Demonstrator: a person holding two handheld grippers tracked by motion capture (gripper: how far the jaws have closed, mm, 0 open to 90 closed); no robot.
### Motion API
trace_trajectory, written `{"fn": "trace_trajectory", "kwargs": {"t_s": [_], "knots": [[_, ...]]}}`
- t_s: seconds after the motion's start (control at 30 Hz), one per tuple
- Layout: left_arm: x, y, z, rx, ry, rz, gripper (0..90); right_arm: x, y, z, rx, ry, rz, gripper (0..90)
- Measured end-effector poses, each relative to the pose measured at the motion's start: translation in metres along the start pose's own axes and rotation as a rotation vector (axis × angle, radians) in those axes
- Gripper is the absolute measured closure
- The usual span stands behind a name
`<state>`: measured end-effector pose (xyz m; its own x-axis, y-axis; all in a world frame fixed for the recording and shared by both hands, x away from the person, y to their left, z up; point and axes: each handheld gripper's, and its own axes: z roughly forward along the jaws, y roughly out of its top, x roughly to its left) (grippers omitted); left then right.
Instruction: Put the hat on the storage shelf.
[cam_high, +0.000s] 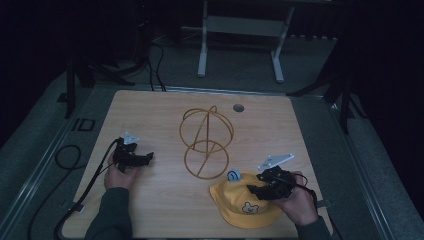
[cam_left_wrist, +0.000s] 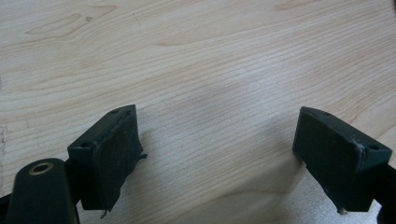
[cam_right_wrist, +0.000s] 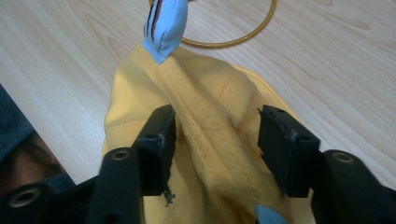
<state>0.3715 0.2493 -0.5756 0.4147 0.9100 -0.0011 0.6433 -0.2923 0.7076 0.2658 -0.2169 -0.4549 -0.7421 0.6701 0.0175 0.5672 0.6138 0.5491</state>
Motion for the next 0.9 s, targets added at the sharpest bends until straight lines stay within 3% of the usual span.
{"fn": "trace_trajectory", "kwargs": {"t_s": [0.5,0.67,0.9], "knots": [[0.0,0.0,0.0,0.0,0.0,0.0,14.5,-0.0052,0.0002,0.0069,0.056,0.025,-0.001,50.7],[0.0,0.0,0.0,0.0,0.0,0.0,14.5,-0.0062,0.0025,0.0056,0.077,0.052,0.008,61.4],[0.0,-0.0001,0.0001,-0.002,0.0,0.0,14.5,-0.0083,0.0045,0.0027,0.085,0.043,0.004,71.9]]}}
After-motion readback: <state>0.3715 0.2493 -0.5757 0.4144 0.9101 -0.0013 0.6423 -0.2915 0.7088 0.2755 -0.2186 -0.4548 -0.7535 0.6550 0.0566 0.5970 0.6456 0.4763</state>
